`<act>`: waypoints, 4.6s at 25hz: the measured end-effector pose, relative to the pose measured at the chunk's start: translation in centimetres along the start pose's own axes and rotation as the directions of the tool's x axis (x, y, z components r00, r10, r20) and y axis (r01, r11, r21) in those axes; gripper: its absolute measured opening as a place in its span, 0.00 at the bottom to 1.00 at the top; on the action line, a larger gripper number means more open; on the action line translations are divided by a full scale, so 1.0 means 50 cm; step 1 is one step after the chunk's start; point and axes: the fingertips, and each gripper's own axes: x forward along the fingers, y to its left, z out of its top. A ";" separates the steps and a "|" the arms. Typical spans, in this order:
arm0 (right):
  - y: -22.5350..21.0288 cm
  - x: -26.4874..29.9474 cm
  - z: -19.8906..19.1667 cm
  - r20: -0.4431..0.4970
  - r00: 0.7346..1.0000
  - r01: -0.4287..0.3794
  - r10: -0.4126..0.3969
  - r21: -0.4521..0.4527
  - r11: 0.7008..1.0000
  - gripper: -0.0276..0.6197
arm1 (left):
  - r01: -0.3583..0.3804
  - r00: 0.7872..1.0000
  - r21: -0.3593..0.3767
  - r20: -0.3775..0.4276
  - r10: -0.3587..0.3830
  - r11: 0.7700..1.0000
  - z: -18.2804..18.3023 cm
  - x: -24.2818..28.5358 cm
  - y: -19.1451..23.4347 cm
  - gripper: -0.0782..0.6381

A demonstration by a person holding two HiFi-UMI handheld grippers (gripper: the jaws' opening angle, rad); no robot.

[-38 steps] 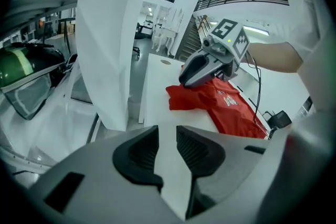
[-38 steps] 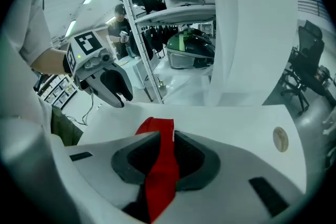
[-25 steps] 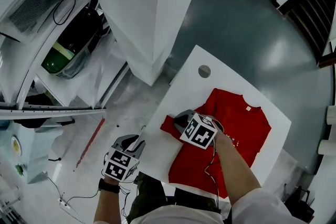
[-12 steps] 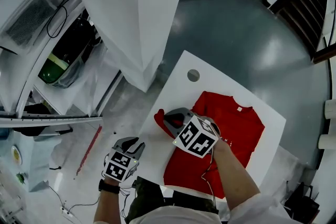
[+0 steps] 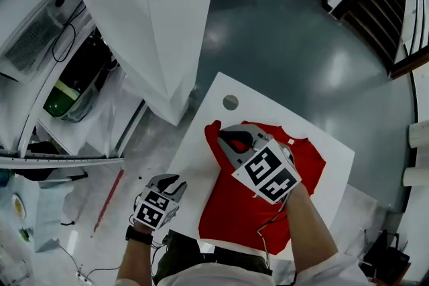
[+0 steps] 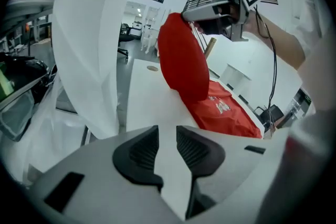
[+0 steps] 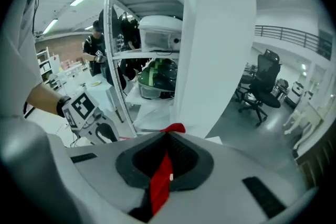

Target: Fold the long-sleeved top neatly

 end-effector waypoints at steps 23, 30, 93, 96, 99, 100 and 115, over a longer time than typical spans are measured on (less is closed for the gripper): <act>-0.151 -0.346 0.189 0.179 0.908 0.378 -0.378 0.034 0.925 0.07 | 0.150 0.988 0.125 -0.045 -0.145 0.981 0.081 0.109 -0.143 0.27; -0.180 -0.380 0.124 0.120 0.885 0.439 -0.449 0.103 0.893 0.07 | 0.242 0.969 0.208 -0.102 -0.225 0.948 0.081 0.143 -0.213 0.27; -0.136 -0.361 -0.898 -0.442 0.854 0.516 -0.274 0.656 0.551 0.15 | 0.275 0.930 0.322 -0.327 -0.167 0.906 0.117 0.259 -0.289 0.27; -0.137 -0.374 -0.895 -0.433 0.860 0.507 -0.271 0.659 0.555 0.17 | 0.272 0.939 0.315 -0.294 -0.179 0.909 0.148 0.261 -0.292 0.27; -0.135 -0.387 -0.899 -0.434 0.860 0.507 -0.269 0.659 0.555 0.21 | 0.266 0.942 0.313 -0.287 -0.176 0.912 0.158 0.266 -0.287 0.27; -0.132 -0.391 -0.900 -0.434 0.860 0.507 -0.269 0.660 0.555 0.21 | 0.264 0.941 0.314 -0.291 -0.173 0.912 0.155 0.267 -0.284 0.27; 0.053 -0.423 -0.891 -0.450 0.846 0.529 -0.285 0.648 0.548 0.23 | 0.319 0.928 0.373 -0.308 -0.208 0.871 0.072 0.218 -0.298 0.27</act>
